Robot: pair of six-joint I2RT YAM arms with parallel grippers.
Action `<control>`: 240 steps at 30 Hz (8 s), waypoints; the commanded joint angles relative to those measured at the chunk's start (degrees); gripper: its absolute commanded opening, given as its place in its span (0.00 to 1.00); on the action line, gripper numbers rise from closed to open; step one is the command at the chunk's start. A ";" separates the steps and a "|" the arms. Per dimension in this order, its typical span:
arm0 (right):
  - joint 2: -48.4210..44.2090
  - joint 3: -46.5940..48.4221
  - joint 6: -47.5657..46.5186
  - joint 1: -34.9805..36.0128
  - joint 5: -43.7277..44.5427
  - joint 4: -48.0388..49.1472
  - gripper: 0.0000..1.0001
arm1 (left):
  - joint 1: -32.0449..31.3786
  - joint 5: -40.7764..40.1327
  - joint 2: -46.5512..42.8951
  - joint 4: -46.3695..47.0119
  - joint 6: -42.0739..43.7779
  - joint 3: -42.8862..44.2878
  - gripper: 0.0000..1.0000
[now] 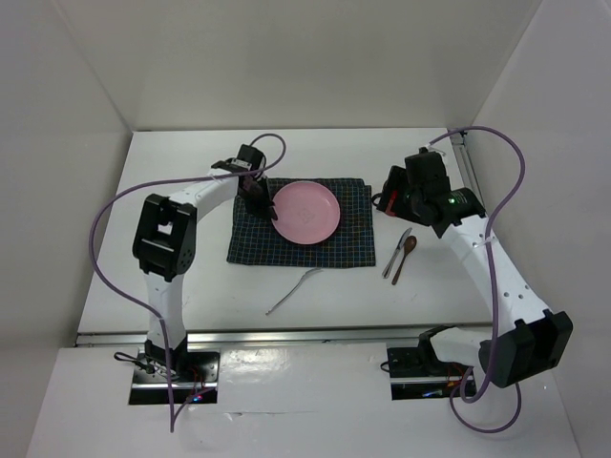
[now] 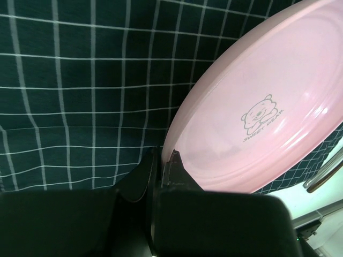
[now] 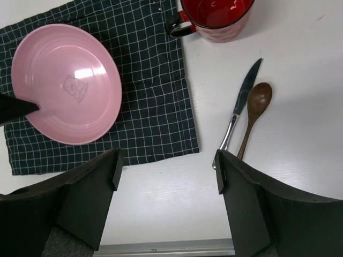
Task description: Set the dinner table for one person
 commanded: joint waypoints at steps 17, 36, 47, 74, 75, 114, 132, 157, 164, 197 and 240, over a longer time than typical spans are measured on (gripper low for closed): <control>8.42 0.37 2.30 -7.11 -3.29 1.28 0.78 | 0.48 -2.43 2.22 -2.75 0.60 1.74 0.65; 29.60 8.45 2.56 -17.65 -6.89 15.25 0.61 | -4.26 -14.12 -24.56 -11.37 1.83 3.59 0.82; 35.22 9.68 3.09 -17.65 -4.96 16.75 0.36 | -5.41 -15.88 -30.92 -11.89 2.89 0.69 0.81; 43.74 36.29 -1.48 -8.79 -0.30 5.33 0.00 | -5.41 -17.55 -32.50 -14.79 5.61 2.35 0.81; 44.45 37.18 -1.48 -8.17 -0.30 5.32 0.00 | -5.41 -18.25 -33.02 -14.80 5.09 2.36 0.81; 17.32 10.15 0.71 -8.68 0.14 5.85 0.82 | -10.75 -16.77 -38.30 -9.80 14.39 -14.67 0.66; 2.27 -4.56 1.86 -10.36 -5.57 2.33 0.82 | -37.84 -24.66 -23.46 1.02 8.69 -30.69 0.75; 1.04 -3.85 0.81 -10.36 -4.43 1.81 0.79 | -31.17 -11.33 -38.46 -5.65 11.31 -26.91 0.00; 1.04 -3.85 0.28 -10.36 -6.10 2.33 0.79 | -14.95 -9.28 -35.60 -10.56 14.48 -16.21 0.00; 2.26 -18.70 8.36 -10.89 -4.43 0.66 0.77 | -2.06 -16.94 -1.56 -5.83 15.72 0.51 0.47; 9.92 -16.27 6.44 -9.59 0.67 9.98 0.00 | -3.65 -16.06 -30.65 -16.47 11.51 7.46 0.70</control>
